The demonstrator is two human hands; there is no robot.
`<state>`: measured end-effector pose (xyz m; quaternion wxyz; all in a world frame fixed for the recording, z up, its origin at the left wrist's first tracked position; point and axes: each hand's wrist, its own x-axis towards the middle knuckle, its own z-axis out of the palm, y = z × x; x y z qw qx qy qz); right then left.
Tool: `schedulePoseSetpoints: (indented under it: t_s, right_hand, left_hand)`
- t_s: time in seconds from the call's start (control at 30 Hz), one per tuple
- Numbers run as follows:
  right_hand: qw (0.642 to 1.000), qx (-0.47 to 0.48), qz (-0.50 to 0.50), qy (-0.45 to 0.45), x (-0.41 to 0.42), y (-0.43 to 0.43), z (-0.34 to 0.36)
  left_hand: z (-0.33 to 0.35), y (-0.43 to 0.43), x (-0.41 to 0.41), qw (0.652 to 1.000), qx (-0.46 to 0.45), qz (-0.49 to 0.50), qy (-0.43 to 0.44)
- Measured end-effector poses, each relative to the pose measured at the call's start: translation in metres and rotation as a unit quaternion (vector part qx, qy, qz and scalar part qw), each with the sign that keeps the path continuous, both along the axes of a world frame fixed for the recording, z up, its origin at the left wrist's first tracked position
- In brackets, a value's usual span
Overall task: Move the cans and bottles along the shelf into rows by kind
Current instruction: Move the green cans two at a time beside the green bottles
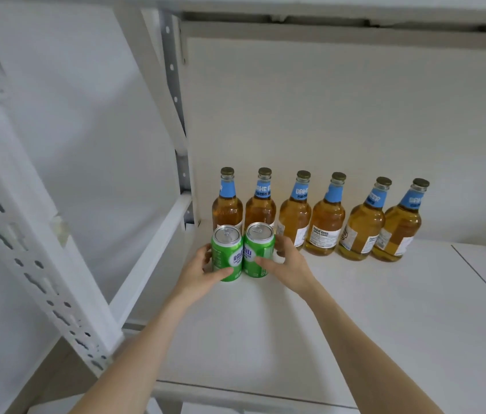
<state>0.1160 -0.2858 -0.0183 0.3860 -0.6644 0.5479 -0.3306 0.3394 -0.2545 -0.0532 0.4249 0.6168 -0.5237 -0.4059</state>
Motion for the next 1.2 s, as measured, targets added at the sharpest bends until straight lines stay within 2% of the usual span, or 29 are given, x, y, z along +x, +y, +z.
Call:
schedulePoseSetpoints:
  t_s: [0.13, 0.3, 0.47, 0.67, 0.9, 1.2]
  right_hand:
    - [0.994, 0.034, 0.037, -0.102, 0.008, -0.014, -0.006]
    - [0.982, 0.04, 0.045, -0.179, 0.013, -0.016, -0.013]
    - [0.973, 0.072, 0.018, -0.217, 0.011, -0.012, -0.012]
    - [0.95, 0.144, -0.074, -0.265, 0.008, 0.008, -0.004]
    - [0.929, 0.209, -0.131, -0.275, 0.0, 0.059, 0.011]
    - [0.927, 0.203, -0.149, -0.278, -0.015, 0.124, 0.034]
  left_hand:
    - [-0.005, -0.017, 0.002, 0.999, -0.014, -0.024, 0.035]
    - [-0.008, -0.022, 0.001, 0.995, -0.025, -0.047, 0.08]
    - [-0.001, -0.012, 0.0, 0.994, -0.02, -0.039, 0.099]
    - [0.006, 0.019, -0.002, 0.991, 0.012, -0.014, 0.134]
    - [0.019, 0.068, -0.008, 0.983, 0.05, -0.008, 0.178]
    - [0.034, 0.125, -0.017, 0.974, 0.067, -0.011, 0.218]
